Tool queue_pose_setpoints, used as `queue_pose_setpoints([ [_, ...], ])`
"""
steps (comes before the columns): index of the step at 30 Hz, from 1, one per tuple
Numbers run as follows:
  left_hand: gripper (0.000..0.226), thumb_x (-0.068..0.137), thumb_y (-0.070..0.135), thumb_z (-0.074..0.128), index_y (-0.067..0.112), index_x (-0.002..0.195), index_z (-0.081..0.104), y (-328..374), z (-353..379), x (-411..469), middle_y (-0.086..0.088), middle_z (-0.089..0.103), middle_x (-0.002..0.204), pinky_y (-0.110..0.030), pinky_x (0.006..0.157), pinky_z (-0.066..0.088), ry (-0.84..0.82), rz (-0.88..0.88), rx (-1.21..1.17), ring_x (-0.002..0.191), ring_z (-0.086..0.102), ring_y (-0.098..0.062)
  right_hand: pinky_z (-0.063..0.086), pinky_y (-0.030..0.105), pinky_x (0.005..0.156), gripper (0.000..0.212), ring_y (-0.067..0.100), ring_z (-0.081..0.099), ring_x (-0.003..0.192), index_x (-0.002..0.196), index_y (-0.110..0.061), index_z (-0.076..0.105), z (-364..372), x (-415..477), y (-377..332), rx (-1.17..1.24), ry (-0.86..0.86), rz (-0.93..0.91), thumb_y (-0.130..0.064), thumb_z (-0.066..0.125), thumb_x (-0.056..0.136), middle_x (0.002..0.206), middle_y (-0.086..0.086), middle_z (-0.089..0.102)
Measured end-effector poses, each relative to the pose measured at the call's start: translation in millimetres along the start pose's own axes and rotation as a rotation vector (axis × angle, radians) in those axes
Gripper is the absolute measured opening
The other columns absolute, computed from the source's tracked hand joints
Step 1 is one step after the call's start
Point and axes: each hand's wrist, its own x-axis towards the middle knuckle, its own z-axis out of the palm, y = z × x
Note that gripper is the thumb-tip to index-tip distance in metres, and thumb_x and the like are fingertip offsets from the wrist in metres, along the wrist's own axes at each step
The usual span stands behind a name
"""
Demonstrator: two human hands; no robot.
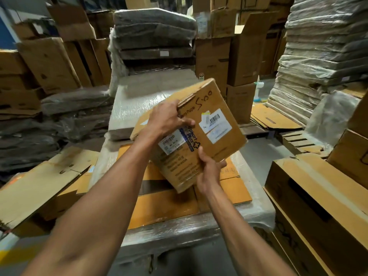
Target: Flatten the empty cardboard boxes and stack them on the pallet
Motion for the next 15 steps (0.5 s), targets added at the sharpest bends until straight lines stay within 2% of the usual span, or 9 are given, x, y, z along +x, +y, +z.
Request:
queue_pose_setpoints([
  [2, 0.077, 0.067, 0.055, 0.087, 0.019, 0.130, 0.060, -4, -8, -13, 0.002, 0.071, 0.107, -0.032, 0.079, 0.058, 0.129, -0.043, -0.206, 0.092, 0.067, -0.017, 0.060, 0.048, 0.086, 0.088, 0.029, 0.065, 0.115, 0.134, -0.027, 0.026, 13, 11, -24, -0.140, -0.039, -0.136, -0.012, 0.088, 0.074, 0.133, 0.014, 0.058],
  [4, 0.085, 0.061, 0.041, 0.094, 0.014, 0.133, 0.056, -11, -9, -29, 0.003, 0.071, 0.110, -0.023, 0.075, 0.057, 0.234, -0.119, -0.447, 0.094, 0.068, -0.013, 0.058, 0.052, 0.092, 0.097, 0.025, 0.065, 0.115, 0.131, -0.035, 0.031, 31, 21, -52, -0.371, -0.060, -0.277, -0.036, 0.096, 0.060, 0.133, 0.005, 0.057],
  [6, 0.088, 0.057, 0.030, 0.098, 0.012, 0.130, 0.053, -18, 3, -47, 0.003, 0.071, 0.113, -0.024, 0.078, 0.058, 0.326, -0.248, -0.659, 0.098, 0.069, -0.013, 0.053, 0.057, 0.097, 0.102, 0.024, 0.063, 0.116, 0.131, -0.045, 0.032, 53, 25, -80, -0.704, -0.058, -0.452, -0.063, 0.093, 0.051, 0.130, -0.002, 0.057],
  [8, 0.086, 0.052, 0.024, 0.100, 0.015, 0.125, 0.054, -22, 24, -64, 0.005, 0.072, 0.111, -0.032, 0.081, 0.061, 0.424, -0.388, -0.854, 0.098, 0.070, -0.013, 0.044, 0.059, 0.102, 0.108, 0.028, 0.055, 0.122, 0.135, -0.045, 0.031, 76, 30, -101, -1.046, -0.102, -0.645, -0.081, 0.083, 0.047, 0.129, -0.004, 0.053],
  [10, 0.083, 0.053, 0.018, 0.099, 0.018, 0.121, 0.053, -23, 50, -81, 0.006, 0.072, 0.109, -0.030, 0.074, 0.061, 0.513, -0.518, -1.068, 0.096, 0.071, -0.014, 0.034, 0.051, 0.105, 0.106, 0.027, 0.046, 0.123, 0.140, -0.042, 0.034, 101, 30, -115, -1.312, -0.214, -0.770, -0.082, 0.079, 0.052, 0.128, -0.002, 0.049],
  [12, 0.078, 0.060, 0.007, 0.095, 0.012, 0.123, 0.049, -16, 77, -96, -0.001, 0.071, 0.111, -0.025, 0.064, 0.059, 0.581, -0.636, -1.301, 0.098, 0.071, -0.020, 0.029, 0.045, 0.099, 0.101, 0.025, 0.042, 0.121, 0.142, -0.041, 0.037, 123, 28, -118, -1.544, -0.340, -0.842, -0.076, 0.081, 0.058, 0.128, -0.001, 0.049],
  [14, 0.075, 0.067, 0.000, 0.089, 0.005, 0.127, 0.045, -5, 104, -109, -0.009, 0.071, 0.111, -0.028, 0.054, 0.057, 0.610, -0.730, -1.494, 0.092, 0.073, -0.026, 0.028, 0.046, 0.097, 0.098, 0.028, 0.042, 0.122, 0.145, -0.040, 0.037, 134, 26, -110, -1.769, -0.431, -0.901, -0.067, 0.085, 0.063, 0.132, 0.002, 0.049],
  [15, 0.073, 0.069, -0.004, 0.086, 0.004, 0.128, 0.044, -2, 118, -115, -0.010, 0.071, 0.110, -0.029, 0.053, 0.057, 0.622, -0.755, -1.562, 0.088, 0.074, -0.023, 0.028, 0.047, 0.099, 0.098, 0.031, 0.043, 0.124, 0.147, -0.039, 0.037, 134, 25, -103, -1.856, -0.470, -0.925, -0.063, 0.085, 0.065, 0.134, 0.004, 0.049],
])
